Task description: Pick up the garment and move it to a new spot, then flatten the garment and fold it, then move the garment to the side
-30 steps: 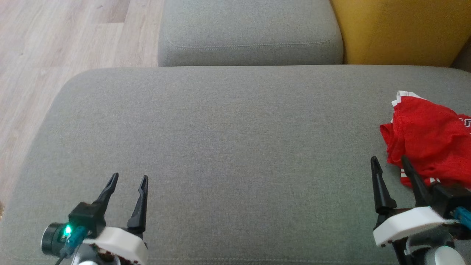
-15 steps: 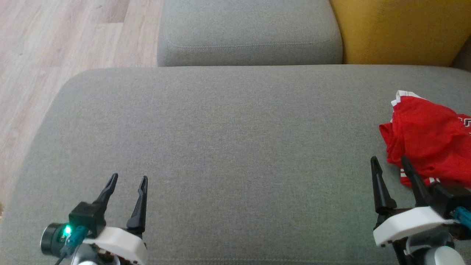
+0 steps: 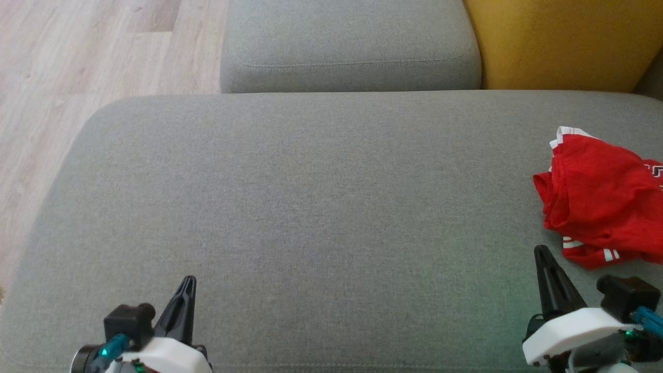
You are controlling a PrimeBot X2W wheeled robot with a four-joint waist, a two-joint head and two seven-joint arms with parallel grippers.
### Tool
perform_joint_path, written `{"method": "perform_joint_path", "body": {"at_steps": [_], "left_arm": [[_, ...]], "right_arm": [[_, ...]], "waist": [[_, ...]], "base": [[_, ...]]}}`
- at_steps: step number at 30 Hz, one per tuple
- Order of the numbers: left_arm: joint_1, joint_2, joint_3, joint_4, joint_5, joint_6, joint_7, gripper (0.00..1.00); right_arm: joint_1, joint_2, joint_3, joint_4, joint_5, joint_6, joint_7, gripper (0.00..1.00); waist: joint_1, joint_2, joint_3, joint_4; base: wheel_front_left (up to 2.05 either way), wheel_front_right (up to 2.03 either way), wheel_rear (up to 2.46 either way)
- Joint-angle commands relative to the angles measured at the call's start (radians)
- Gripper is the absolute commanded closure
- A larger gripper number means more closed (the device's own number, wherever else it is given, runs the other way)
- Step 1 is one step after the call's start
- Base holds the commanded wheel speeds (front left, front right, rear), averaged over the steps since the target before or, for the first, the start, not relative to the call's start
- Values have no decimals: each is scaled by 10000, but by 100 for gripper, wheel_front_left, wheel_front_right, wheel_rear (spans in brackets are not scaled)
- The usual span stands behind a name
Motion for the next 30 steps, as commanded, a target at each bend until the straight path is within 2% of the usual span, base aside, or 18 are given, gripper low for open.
{"method": "perform_joint_path", "body": {"at_steps": [1, 30], "left_arm": [[-507, 75, 299, -253, -252, -87, 35, 100], [-898, -596, 1485, 193, -3161, -924, 685, 100]], "right_arm": [[-450, -12, -50, -268, 308, -4, 40, 100], [-932, -25, -233, 251, 3669, -15, 187, 100]], "waist": [[0, -1, 9, -7], [0, -1, 170, -154]], "base": [[0, 0, 0], [0, 0, 0]]}}
